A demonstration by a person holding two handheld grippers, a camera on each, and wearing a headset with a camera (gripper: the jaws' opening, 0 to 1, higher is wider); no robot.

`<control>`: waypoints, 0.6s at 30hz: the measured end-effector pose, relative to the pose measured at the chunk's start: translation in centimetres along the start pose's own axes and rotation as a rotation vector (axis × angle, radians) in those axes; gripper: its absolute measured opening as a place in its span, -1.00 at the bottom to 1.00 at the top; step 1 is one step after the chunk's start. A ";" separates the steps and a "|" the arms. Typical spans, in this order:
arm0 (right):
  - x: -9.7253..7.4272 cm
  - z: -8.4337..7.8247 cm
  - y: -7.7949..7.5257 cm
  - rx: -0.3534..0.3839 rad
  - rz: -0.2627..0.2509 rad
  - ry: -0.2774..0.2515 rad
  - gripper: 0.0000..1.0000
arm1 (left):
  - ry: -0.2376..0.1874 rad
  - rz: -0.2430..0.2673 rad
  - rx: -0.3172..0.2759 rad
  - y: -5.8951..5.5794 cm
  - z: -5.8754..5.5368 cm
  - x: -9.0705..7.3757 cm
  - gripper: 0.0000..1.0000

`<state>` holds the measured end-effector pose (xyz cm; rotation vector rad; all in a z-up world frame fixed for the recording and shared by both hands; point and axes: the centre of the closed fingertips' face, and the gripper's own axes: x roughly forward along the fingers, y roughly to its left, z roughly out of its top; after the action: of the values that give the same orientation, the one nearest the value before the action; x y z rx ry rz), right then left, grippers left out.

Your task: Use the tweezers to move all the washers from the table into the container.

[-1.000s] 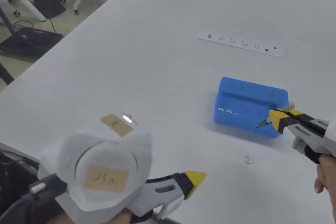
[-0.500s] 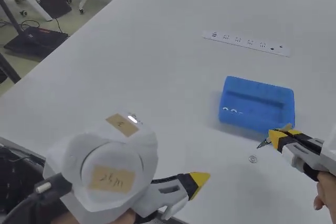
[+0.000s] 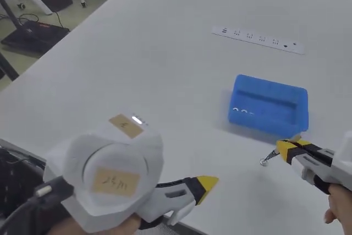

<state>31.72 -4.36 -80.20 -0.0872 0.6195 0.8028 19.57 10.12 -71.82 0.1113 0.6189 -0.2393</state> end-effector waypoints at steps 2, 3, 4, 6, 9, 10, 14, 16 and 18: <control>0.2 -0.3 0.1 -0.018 -0.003 0.010 -0.97 | 0.002 0.001 0.002 0.0 -0.1 0.0 0.86; 0.2 -0.4 0.1 -0.022 -0.004 0.014 -0.97 | 0.002 0.002 0.001 0.1 -0.1 0.0 0.86; 0.2 -0.3 0.1 -0.026 -0.005 0.007 -0.97 | 0.002 0.002 0.000 0.1 -0.1 0.0 0.86; 0.2 -0.4 0.1 -0.036 -0.004 0.013 -0.97 | 0.002 0.005 -0.002 0.2 -0.1 -0.1 0.86; 0.3 -0.3 0.2 -0.055 -0.005 0.009 -0.97 | 0.003 0.006 -0.005 0.2 -0.2 -0.1 0.86; 0.3 -0.3 0.2 -0.058 -0.005 0.010 -0.97 | 0.005 0.007 -0.005 0.2 -0.2 -0.1 0.86; 0.3 -0.4 0.4 -0.103 0.002 0.015 -0.98 | 0.003 0.004 -0.003 0.0 -0.2 0.0 0.86; 0.4 -0.4 0.3 -0.162 -0.012 0.013 -0.99 | 0.002 0.004 -0.003 0.0 -0.1 0.0 0.86; 0.5 -0.4 0.3 -0.183 -0.006 0.020 -1.00 | -0.001 0.004 -0.003 0.0 -0.1 0.0 0.85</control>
<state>31.56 -3.93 -80.79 -0.2648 0.5634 0.8528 19.49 10.12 -71.86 0.1099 0.6183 -0.2343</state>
